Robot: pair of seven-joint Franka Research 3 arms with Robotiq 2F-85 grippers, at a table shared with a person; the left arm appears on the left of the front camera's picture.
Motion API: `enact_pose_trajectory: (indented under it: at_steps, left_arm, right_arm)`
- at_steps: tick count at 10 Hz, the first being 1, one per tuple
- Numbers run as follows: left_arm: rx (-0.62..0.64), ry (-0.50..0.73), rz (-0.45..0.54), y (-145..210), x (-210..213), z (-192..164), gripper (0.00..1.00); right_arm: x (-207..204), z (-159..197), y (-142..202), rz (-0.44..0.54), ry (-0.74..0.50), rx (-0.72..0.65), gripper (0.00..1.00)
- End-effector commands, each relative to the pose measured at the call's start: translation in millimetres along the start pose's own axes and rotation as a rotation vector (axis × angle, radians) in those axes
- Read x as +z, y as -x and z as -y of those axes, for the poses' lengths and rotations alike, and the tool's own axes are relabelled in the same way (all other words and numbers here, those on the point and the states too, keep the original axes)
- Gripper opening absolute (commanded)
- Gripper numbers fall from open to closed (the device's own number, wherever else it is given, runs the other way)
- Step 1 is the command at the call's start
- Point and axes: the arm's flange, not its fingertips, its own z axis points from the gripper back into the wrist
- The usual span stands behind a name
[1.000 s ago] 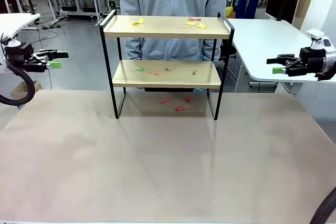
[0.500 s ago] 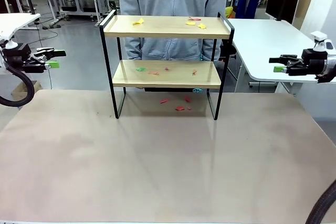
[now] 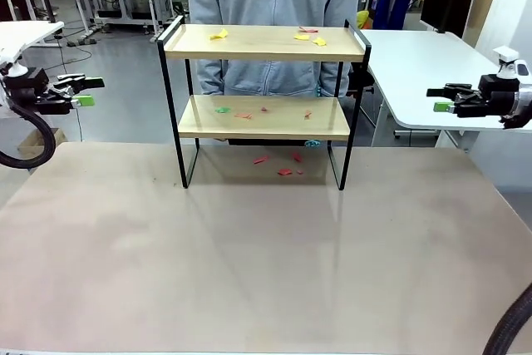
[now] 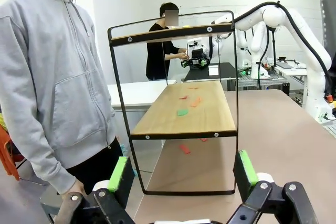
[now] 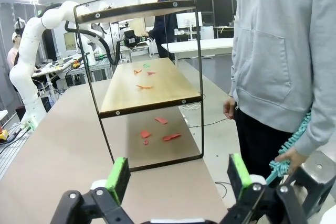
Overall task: Clean the shelf.
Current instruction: Pick up the Duster handed by the human.
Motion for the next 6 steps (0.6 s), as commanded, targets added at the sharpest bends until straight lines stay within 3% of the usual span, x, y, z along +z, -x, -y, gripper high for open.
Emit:
enact_pose_trajectory:
  at_steps: [1, 6]
  left_arm:
    - [0.021, -0.038, 0.008, -5.8, -5.8, 5.2, 1.0]
    - [0.0, 0.0, 0.0, 0.0, 0.0, 0.0, 1.0]
  right_arm:
    - [-3.0, 3.8, -5.2, 0.033, 0.031, -0.01, 1.0]
    - [0.0, 0.0, 0.0, 0.0, 0.0, 0.0, 1.0]
